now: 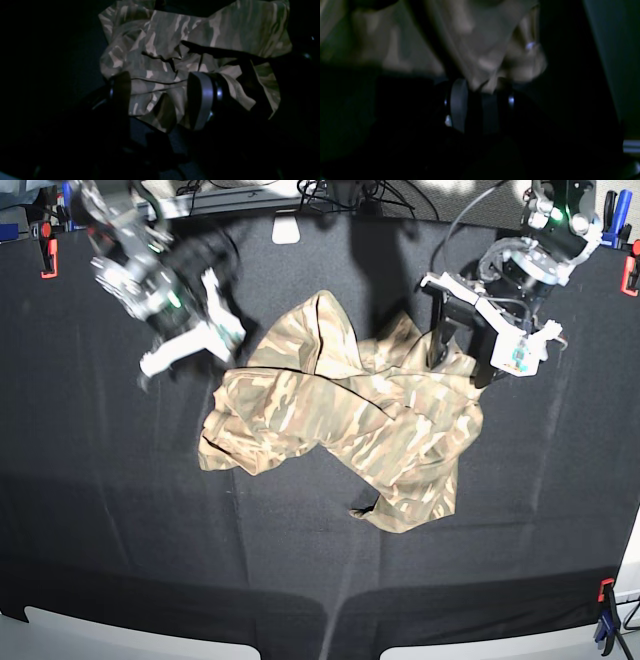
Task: Layout the t-shirt on the table in an organized manner, then fold the t-shirt properly
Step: 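Lower both grippers onto the crumpled camouflage t-shirt and pinch fabric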
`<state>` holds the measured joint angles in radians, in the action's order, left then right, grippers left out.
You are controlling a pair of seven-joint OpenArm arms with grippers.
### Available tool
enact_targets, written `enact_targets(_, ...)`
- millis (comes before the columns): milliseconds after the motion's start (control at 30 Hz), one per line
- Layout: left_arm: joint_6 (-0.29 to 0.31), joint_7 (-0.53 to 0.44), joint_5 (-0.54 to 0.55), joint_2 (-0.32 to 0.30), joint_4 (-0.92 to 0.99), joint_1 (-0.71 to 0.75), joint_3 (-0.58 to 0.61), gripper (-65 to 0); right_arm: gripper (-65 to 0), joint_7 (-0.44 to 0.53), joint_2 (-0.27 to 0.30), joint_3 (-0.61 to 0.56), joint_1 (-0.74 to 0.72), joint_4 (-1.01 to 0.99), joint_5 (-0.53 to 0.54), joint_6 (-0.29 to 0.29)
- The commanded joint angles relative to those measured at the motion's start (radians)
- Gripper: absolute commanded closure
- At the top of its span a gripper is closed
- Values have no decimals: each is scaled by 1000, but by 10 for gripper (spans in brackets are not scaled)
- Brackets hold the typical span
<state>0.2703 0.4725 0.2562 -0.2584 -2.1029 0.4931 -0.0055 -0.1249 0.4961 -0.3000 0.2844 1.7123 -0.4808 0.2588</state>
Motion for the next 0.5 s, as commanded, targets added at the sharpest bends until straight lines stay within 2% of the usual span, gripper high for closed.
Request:
enact_targets(0,3,-24,7,-3,-19,0,-1,-335,-197,17,5,-10,-22,15,14,-14)
enact_targets(267,3,-24,7,-3,-19,0,-1,-335,-197,-5,-121,-32,-83,14,12,-13)
enact_targets(467,3,-24,7,-3,-19,0,-1,-335,-197,-36,-147,-31,-85,14,8,-14)
